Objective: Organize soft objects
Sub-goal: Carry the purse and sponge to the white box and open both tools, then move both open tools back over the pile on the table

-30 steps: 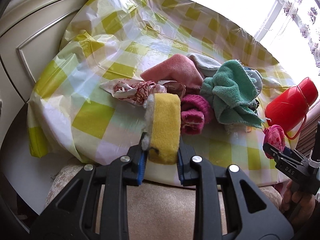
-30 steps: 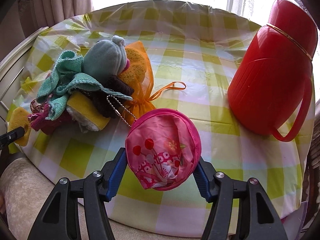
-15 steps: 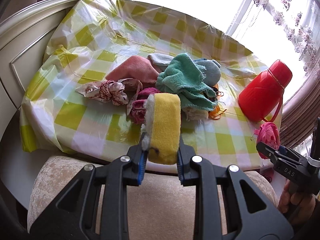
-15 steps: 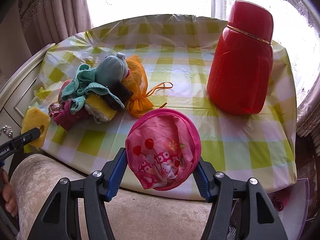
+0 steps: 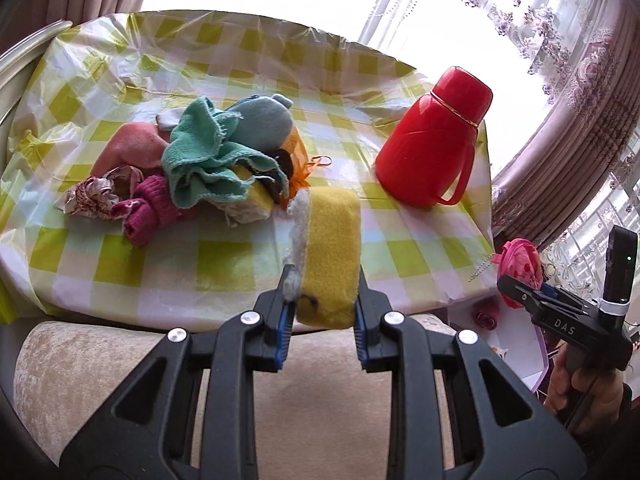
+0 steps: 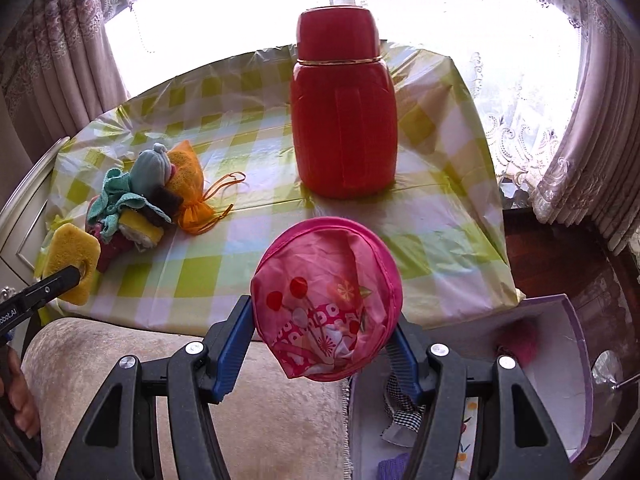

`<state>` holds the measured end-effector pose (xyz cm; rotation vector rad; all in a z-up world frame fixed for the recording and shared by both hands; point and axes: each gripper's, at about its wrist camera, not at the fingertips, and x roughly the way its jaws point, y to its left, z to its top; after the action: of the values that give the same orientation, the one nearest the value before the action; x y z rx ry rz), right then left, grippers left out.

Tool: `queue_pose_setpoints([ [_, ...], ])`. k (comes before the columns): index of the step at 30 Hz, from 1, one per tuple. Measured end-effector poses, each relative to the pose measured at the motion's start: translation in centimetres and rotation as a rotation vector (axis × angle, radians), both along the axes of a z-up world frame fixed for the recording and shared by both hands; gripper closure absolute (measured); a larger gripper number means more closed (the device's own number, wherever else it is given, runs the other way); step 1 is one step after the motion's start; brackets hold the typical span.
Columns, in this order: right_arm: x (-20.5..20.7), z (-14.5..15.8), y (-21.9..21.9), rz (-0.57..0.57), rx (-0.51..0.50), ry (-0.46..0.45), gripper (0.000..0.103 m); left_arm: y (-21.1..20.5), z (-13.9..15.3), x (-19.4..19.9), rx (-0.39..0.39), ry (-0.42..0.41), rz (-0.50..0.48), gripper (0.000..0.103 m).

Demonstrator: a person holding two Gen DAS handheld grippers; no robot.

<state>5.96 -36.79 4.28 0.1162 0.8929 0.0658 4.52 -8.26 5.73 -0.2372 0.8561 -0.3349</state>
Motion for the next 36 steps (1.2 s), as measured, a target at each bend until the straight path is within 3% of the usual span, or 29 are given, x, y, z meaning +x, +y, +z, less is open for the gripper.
queue_pose_setpoints([
  [10,-2.6,-0.2,-9.3,-0.216,-0.037,0.021,0.039,-9.8,1.7,-0.5,-0.063,0.010,-0.279,0.074],
  [18,-3.3,-0.3,-12.7,-0.303,-0.055,0.027,0.038,-16.7,1.8,-1.7,-0.106,0.063,-0.492,0.073],
  [20,-3.3,-0.3,-13.0,-0.310,-0.061,0.025,0.038,-18.1,1.6,-1.7,-0.134,0.095,-0.539,0.069],
  [21,-3.3,-0.3,-13.2,-0.313,-0.064,0.026,0.038,-18.7,1.4,-1.7,-0.143,0.107,-0.556,0.061],
  [22,-3.3,-0.3,-13.2,-0.319,-0.069,0.027,0.037,-19.1,1.3,-1.8,-0.145,0.114,-0.566,0.052],
  [23,-3.3,-0.3,-13.3,-0.325,-0.073,0.030,0.036,-19.4,1.1,-1.7,-0.136,0.118,-0.563,0.036],
  [33,-3.0,-0.9,-13.2,-0.327,-0.064,0.046,0.031,-17.8,1.1,-1.3,-0.148,0.112,-0.513,0.034],
  [36,-2.7,-0.6,-12.3,-0.302,-0.055,0.040,0.031,-16.3,1.8,-1.1,-0.190,0.090,-0.476,0.034],
])
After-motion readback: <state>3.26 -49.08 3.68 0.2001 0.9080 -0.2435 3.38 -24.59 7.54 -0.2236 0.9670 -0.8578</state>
